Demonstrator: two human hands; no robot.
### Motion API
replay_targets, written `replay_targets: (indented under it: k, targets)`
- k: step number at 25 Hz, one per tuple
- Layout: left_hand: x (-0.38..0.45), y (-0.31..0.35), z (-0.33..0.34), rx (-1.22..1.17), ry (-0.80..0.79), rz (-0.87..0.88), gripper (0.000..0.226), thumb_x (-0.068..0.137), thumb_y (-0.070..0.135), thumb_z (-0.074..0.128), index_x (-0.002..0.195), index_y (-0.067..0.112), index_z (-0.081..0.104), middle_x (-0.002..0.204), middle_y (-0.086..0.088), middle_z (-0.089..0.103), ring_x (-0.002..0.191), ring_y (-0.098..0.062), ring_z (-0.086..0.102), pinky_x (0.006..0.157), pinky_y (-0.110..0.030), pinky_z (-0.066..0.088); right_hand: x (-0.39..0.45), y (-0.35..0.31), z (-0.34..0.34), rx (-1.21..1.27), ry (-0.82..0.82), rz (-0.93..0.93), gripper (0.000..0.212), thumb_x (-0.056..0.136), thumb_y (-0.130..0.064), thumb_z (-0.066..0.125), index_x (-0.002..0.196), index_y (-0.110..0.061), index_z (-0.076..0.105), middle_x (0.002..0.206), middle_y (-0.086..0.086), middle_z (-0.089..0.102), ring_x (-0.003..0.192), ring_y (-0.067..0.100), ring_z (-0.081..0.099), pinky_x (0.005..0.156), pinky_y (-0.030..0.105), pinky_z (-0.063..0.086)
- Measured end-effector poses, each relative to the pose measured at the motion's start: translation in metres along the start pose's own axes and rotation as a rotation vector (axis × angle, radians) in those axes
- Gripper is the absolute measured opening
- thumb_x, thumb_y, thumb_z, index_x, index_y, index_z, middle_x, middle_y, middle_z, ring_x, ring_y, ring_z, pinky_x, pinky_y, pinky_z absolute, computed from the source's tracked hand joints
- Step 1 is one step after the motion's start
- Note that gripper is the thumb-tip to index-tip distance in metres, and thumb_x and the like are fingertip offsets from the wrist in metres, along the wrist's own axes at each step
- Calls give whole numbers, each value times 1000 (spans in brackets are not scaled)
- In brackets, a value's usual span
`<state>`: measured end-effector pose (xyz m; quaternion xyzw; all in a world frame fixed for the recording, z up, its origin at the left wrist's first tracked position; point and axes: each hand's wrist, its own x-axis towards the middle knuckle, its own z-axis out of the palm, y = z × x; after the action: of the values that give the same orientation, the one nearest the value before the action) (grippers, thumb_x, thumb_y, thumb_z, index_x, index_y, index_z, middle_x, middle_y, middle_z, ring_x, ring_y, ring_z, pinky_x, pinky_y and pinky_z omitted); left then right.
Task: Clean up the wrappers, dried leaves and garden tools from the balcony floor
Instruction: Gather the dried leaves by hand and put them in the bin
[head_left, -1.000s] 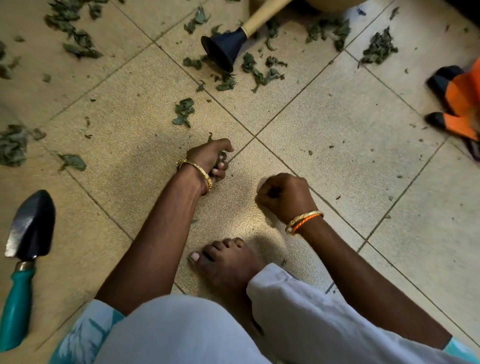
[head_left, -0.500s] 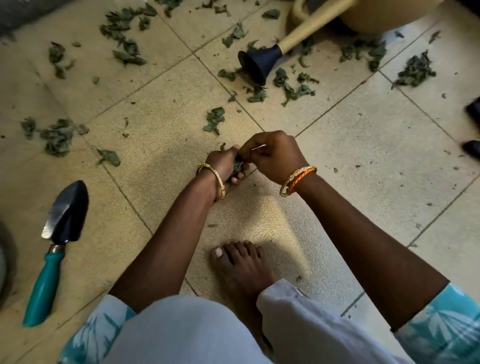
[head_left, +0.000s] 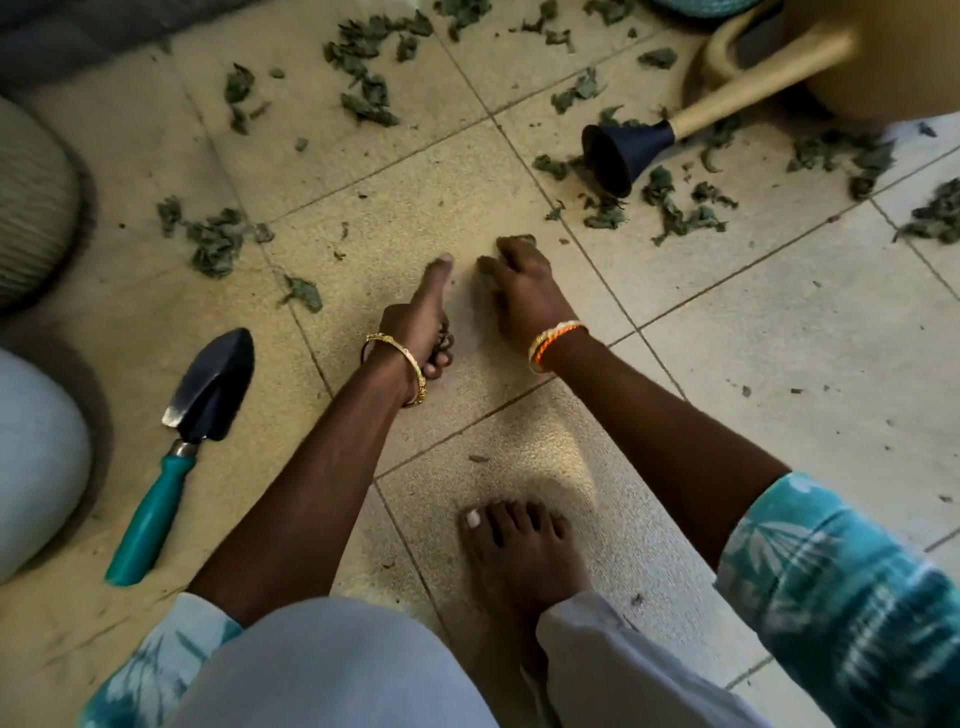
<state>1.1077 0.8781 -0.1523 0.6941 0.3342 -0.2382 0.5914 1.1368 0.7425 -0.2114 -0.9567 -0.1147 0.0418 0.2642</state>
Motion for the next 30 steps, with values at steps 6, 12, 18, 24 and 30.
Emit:
replay_targets:
  k: [6, 12, 18, 24, 30]
  targets:
    - [9, -10, -16, -186, -68, -113, 41, 97, 28, 38, 58, 15, 38, 42, 1, 38, 28, -9, 34, 33, -10, 22, -31, 4, -7, -57, 233, -182, 19, 79, 0, 55, 91, 1, 70, 94, 17, 69, 87, 34, 63, 73, 32, 50]
    - [1, -12, -15, -290, -146, -101, 32, 98, 27, 52, 71, 10, 56, 58, -1, 59, 36, -7, 43, 35, -11, 31, -21, -27, -56, 1275, 44, 630, 16, 77, 11, 64, 88, 2, 69, 69, 1, 72, 66, 8, 67, 67, 18, 55]
    - [-7, -13, -17, -329, -158, -140, 27, 101, 25, 43, 82, 11, 56, 70, -7, 57, 33, -8, 48, 31, -12, 32, -34, -66, -32, 1023, -5, 432, 15, 75, 8, 68, 79, -7, 71, 74, 4, 70, 68, 14, 66, 71, 26, 58]
    - [-4, -28, -51, -284, -2, -133, 32, 97, 37, 48, 79, 12, 57, 61, -4, 52, 31, -9, 47, 33, -11, 29, -27, -105, -11, 417, -183, -19, 22, 82, 0, 58, 92, -10, 75, 93, 5, 73, 81, 9, 64, 70, 4, 42]
    - [-7, -36, -118, -484, 135, -215, 34, 94, 22, 45, 62, 16, 37, 42, 1, 41, 28, -10, 37, 32, -10, 21, 42, -113, 6, 441, -225, 1, 27, 84, -2, 53, 102, -13, 69, 111, 6, 66, 108, 20, 60, 84, 15, 42]
